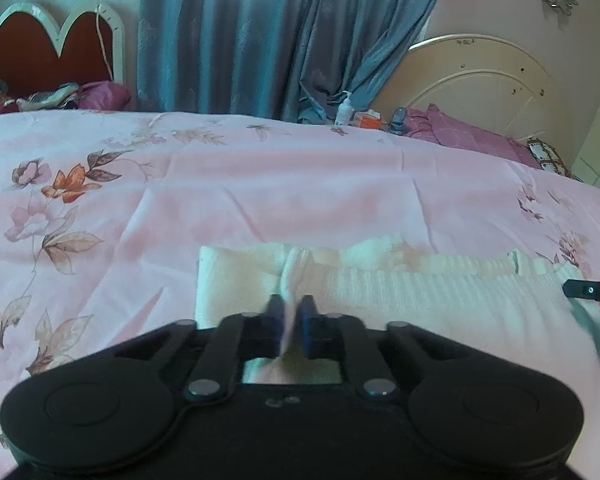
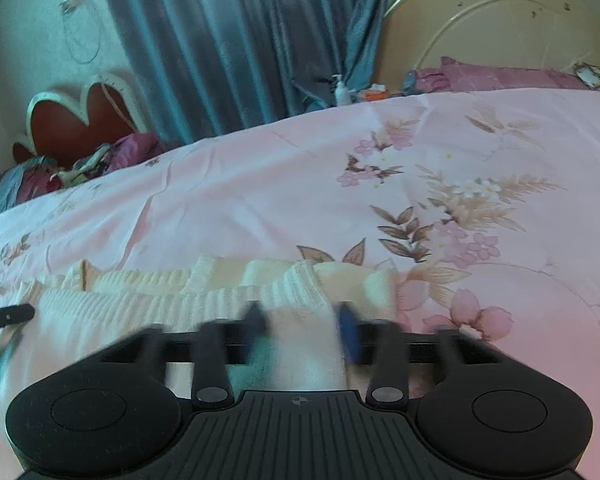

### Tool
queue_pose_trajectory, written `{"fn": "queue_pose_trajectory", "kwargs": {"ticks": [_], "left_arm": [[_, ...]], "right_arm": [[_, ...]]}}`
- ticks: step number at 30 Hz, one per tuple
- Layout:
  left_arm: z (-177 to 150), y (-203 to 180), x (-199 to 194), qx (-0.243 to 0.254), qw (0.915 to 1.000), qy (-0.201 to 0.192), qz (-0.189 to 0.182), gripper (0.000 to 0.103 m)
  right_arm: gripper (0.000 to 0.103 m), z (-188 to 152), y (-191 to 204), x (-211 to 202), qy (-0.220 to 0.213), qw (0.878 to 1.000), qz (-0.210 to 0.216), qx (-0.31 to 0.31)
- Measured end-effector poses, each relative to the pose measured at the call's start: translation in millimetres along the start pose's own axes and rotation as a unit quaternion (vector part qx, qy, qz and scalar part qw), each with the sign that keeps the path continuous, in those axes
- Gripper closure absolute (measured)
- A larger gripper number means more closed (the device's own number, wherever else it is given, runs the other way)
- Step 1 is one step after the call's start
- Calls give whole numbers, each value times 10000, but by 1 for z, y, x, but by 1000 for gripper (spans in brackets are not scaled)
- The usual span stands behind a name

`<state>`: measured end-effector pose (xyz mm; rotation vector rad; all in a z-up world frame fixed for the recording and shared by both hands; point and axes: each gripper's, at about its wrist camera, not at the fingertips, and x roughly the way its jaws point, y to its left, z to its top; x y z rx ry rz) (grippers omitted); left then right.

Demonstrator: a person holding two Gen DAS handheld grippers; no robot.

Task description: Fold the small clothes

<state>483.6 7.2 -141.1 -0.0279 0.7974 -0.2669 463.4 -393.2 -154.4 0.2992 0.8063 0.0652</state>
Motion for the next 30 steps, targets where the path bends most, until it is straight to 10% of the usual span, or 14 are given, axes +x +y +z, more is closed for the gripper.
{"fn": "queue_pose_trajectory", "kwargs": {"ticks": [10,18,22,24,30], "left_arm": [[9,0,-15,-137,9960,-821,318,100],[-3,-3,7,173,9979,-290,549,92],[-1,2,-7,45,9974,-377,607,54],[-2,4,-19,-41,9971,-488,590,37],[-6,-15,-44,185,9978,-580,281,38]], "right_arm": [[100,14,5,-11,-666,9978,-51,8],[99,5,-3,8,-260,9992,-302,50],[37,6,-4,-17,-621,9973,-381,128],[36,4,2,-29,-699,9970,-324,-6],[36,-7,39,-45,-690,9964,-161,-462]]}}
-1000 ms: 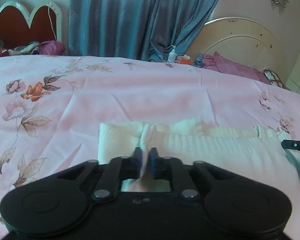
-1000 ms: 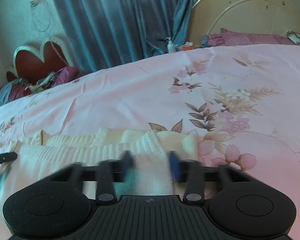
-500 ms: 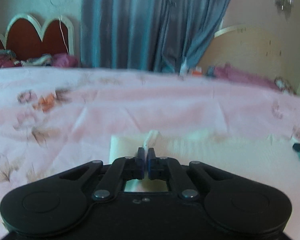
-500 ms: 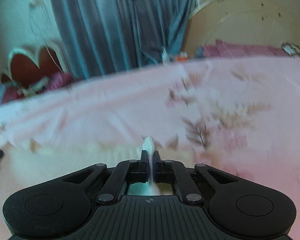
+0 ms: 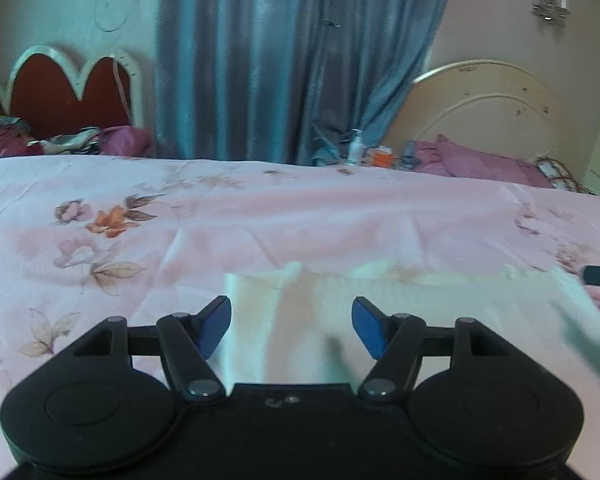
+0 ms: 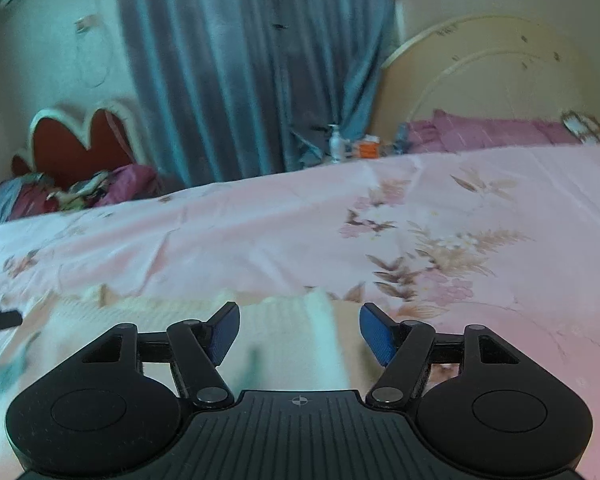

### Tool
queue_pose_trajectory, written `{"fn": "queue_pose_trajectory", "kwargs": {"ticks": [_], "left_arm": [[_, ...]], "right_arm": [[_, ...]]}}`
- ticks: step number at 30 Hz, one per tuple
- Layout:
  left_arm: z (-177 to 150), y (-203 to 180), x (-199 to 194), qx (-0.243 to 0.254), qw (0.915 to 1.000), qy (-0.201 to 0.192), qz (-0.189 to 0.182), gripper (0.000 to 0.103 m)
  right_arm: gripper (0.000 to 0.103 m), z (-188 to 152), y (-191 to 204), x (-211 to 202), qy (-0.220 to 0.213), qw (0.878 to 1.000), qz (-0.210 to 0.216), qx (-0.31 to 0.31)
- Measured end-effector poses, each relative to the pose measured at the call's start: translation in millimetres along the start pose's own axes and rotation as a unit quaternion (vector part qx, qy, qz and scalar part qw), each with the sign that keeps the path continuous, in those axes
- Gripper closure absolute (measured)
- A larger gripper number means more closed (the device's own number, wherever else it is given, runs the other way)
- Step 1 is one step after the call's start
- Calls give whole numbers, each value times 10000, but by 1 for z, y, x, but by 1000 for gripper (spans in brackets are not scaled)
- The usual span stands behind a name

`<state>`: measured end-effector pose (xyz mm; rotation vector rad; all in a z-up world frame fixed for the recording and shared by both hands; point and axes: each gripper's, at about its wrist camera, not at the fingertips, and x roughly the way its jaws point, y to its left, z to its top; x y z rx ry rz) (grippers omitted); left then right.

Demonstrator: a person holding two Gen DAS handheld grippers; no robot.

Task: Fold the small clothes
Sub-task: 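Open both grippers and smooth the folded sweater flat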

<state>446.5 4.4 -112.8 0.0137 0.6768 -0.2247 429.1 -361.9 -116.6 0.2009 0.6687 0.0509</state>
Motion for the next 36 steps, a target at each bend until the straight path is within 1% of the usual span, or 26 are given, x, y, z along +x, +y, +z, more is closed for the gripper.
{"fn": "queue_pose_trajectory", "kwargs": {"ticks": [1,2,4,6,7,9,10,12,15,18,21,23,24,28,32,36], "left_arm": [[0,-6,0,20,9999,51,-88,38],[0,-12,0,41,9997,106,-196,38],[-3,-28,2,114,9992,219,-318,38],[-7,-43,6,203,9984,321,-422,38],[-10,-48,8,246,9982,360,-417,38],[-18,-54,17,319,9977,522,-294,38],[-21,-53,21,337,9973,620,-224,39],[-27,-49,23,376,9973,614,-125,38],[-28,-42,20,444,9968,654,-120,38],[-27,-41,16,500,9964,682,-73,38],[-27,-42,12,525,9962,694,2,38],[-27,-43,8,499,9962,706,63,39],[-27,-43,5,479,9963,710,76,41],[-27,-45,-7,430,9967,689,36,41],[-31,-54,-23,454,9969,636,-115,41],[-41,-64,-25,542,9959,707,-182,41]], "right_arm": [[44,-1,8,1,46,9999,72,-54],[57,-3,16,3,140,9997,197,-76],[65,-8,29,9,320,9987,400,-72],[66,-14,47,12,383,9980,437,-266],[65,-18,53,14,413,9975,440,-365],[65,-25,61,18,515,9967,373,-514],[65,-29,60,22,575,9963,250,-586],[65,-35,51,23,577,9964,53,-617],[65,-39,24,13,477,9976,-236,-451],[65,-42,6,7,456,9975,-403,-351],[65,-41,2,0,456,9977,-434,-251],[65,-40,8,-7,403,9983,-339,-237],[65,-39,13,-11,372,9987,-255,-247],[65,-41,37,-23,289,9990,76,-321],[65,-47,61,-30,346,9978,350,-444],[65,-61,74,-30,486,9965,412,-534]]}}
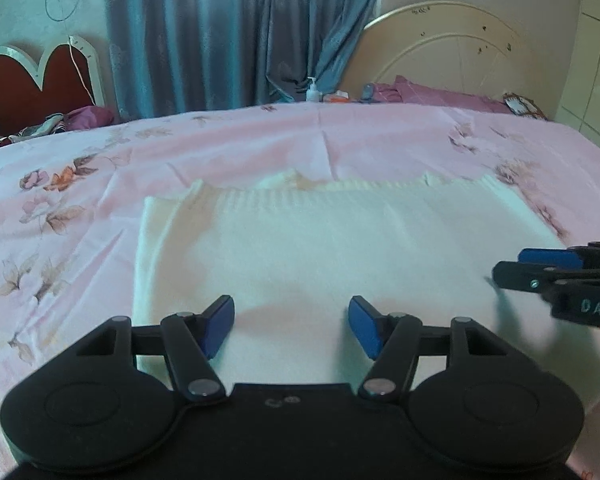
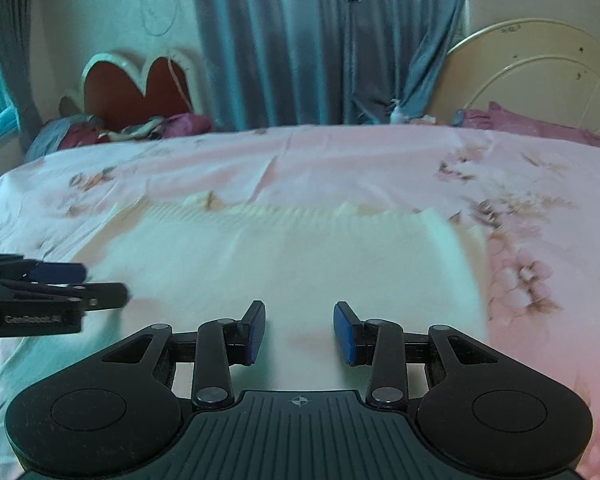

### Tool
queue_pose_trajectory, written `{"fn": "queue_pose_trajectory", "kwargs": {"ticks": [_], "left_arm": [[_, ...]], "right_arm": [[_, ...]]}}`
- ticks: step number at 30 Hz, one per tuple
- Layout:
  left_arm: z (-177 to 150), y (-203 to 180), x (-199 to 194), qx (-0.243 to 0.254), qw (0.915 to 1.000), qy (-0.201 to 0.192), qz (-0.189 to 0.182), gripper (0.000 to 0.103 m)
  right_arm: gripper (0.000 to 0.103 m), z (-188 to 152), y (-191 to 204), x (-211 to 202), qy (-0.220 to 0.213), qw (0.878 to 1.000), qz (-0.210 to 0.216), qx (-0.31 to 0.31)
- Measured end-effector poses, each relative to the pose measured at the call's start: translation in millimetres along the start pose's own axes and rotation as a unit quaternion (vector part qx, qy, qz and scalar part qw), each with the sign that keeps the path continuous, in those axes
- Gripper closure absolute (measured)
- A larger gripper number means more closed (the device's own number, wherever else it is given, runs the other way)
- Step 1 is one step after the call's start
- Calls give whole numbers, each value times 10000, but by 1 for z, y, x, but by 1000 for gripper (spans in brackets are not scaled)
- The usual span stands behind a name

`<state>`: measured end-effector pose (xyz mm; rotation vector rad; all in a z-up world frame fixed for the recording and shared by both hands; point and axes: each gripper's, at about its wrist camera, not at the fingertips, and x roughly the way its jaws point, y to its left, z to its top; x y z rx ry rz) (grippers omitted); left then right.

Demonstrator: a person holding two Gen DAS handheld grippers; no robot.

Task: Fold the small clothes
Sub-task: 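Open both grippers and smooth the folded sweater flat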

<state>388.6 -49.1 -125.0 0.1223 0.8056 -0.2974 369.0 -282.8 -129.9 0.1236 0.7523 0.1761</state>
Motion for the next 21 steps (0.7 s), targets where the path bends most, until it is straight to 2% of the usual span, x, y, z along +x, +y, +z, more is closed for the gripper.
{"fn": "queue_pose_trajectory", "kwargs": {"ticks": [4,8,11,13,16,18,21], "left_arm": [[-10,0,6,42,9999,133,63,38],[-18,1,4,166,9998,92,87,37],[-22,8,-1,63,9999,119,69,37],[-27,12,-5,13,9999,143,36,37],[-32,17,-8,56,9999,157,32,36],[-32,19,-9,34,9998,190,25,37],[-32,21,-19,-82,9996,260,-12,38]], "right_arm": [[65,-11,-7,1,98,9998,-188,63],[65,-21,-22,-6,141,9986,-501,116],[65,-30,-32,-16,147,9977,-626,205],[65,-37,-32,-17,242,9971,-709,104],[65,-40,-33,-27,96,9967,-750,278],[65,-45,-32,-24,248,9960,-817,268],[65,-45,-27,-35,168,9958,-866,252]]}}
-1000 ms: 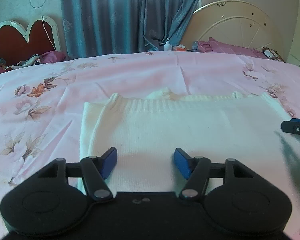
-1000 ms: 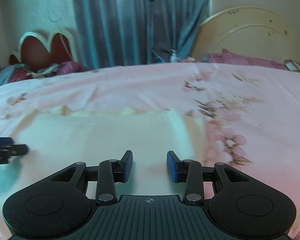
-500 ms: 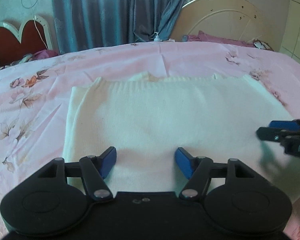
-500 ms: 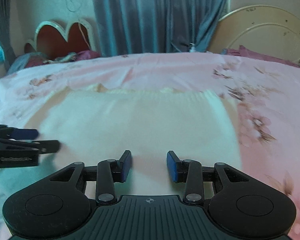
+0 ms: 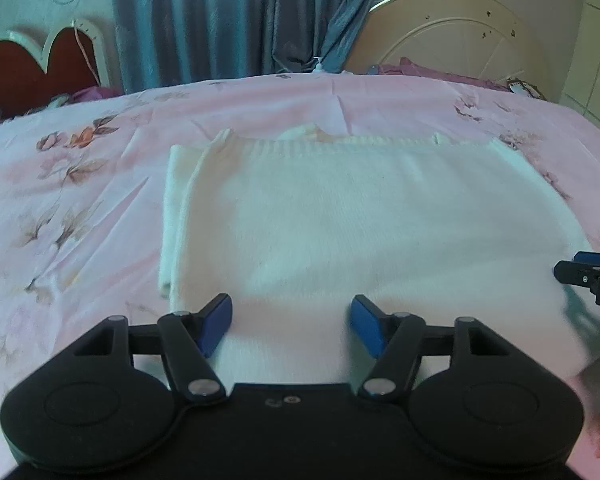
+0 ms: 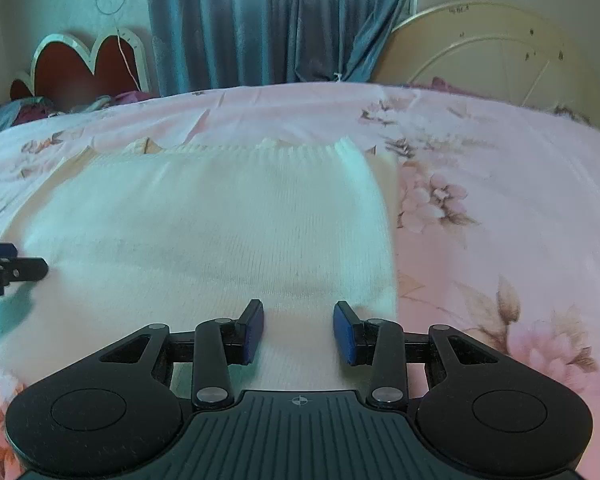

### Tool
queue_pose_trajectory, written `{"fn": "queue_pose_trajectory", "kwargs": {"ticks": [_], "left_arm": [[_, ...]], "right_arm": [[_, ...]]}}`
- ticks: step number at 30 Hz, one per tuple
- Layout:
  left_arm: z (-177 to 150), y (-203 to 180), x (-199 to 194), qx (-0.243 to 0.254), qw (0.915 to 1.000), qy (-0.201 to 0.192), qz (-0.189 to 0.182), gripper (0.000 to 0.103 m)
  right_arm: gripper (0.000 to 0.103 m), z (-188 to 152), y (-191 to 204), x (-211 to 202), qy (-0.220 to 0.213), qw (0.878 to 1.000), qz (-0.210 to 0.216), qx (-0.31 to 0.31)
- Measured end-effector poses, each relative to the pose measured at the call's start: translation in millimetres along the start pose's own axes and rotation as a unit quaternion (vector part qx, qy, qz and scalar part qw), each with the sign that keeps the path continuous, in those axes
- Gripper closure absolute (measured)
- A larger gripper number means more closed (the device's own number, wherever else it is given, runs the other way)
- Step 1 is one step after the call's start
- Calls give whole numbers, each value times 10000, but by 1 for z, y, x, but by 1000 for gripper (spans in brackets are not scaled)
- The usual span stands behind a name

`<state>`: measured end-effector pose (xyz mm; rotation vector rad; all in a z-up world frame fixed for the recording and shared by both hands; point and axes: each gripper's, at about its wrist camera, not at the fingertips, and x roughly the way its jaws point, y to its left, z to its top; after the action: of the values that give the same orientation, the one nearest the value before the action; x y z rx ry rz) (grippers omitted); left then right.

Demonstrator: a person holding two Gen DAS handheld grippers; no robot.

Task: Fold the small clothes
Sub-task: 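Open both grippers and smooth the folded sweater flat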

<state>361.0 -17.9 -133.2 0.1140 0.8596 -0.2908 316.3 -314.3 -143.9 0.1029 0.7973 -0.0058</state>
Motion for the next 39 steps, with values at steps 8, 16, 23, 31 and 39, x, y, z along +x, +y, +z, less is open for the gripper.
{"fn": "queue_pose_trajectory", "kwargs": {"ticks": [8,16,23,31,39], "left_arm": [[-27,-4,-13,171,9998,50,-82,35],[-27,-3,-13,198,9997,80,-79,34],[-25,-1,-15,100,9998,139,-123,29],[-25,4,-23,-206,9992,219,-264,24],[-27,16,-41,-537,9971,300,-449,19]], "right_arm": [[65,-18,13,-6,97,9998,15,-186],[64,-23,28,-11,143,9995,-56,-285],[57,-16,33,-20,122,9999,102,52],[41,-15,62,-15,88,9998,173,53],[41,-13,79,-10,74,9997,222,77]]}}
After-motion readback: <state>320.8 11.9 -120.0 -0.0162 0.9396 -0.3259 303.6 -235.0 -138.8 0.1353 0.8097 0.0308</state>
